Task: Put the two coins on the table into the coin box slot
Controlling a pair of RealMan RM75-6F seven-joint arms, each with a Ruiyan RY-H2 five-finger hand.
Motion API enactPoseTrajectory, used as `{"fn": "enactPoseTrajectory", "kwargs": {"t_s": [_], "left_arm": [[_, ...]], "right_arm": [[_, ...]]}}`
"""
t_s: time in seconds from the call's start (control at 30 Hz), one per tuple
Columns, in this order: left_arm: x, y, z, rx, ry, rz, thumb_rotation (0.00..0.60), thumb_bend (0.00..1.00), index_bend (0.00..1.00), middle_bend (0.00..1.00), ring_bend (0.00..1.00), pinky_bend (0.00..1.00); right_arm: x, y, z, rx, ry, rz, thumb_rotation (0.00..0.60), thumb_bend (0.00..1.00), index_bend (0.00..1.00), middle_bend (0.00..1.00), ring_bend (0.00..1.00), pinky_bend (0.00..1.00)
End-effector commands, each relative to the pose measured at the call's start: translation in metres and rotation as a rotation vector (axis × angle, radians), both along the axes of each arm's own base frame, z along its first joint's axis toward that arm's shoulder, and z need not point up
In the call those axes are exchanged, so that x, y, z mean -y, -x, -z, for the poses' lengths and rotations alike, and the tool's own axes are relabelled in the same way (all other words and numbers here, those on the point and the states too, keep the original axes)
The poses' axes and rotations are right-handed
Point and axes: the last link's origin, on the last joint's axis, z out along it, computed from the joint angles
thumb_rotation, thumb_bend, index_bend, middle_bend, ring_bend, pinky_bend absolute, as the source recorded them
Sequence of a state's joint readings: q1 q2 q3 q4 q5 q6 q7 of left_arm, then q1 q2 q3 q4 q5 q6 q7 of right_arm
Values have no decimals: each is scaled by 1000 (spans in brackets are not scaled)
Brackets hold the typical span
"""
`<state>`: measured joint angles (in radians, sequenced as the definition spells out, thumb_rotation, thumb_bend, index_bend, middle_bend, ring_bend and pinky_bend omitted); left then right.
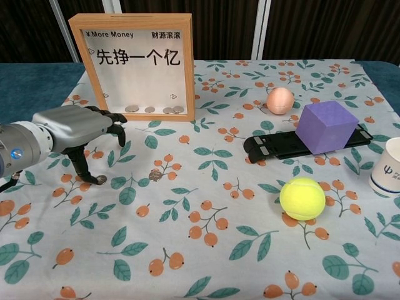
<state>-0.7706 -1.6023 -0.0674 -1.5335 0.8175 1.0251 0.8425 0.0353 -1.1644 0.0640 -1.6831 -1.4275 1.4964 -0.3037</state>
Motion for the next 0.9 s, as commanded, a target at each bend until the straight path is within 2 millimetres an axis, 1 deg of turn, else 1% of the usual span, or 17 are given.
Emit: {"fn": "enactPoseTrajectory", "kwargs": {"t_s": [0.03,0.9], "left_arm": [[0,-1,1,-2,2,1,600,32,296,0,0,0],[4,1,4,-39,19,6,600,32,303,0,0,0]], "right_arm": [[0,0,0,-1,-1,-1,600,407,96,43,96,0],[0,0,-1,-8,-2,-3,600,406,96,43,96,0]]}}
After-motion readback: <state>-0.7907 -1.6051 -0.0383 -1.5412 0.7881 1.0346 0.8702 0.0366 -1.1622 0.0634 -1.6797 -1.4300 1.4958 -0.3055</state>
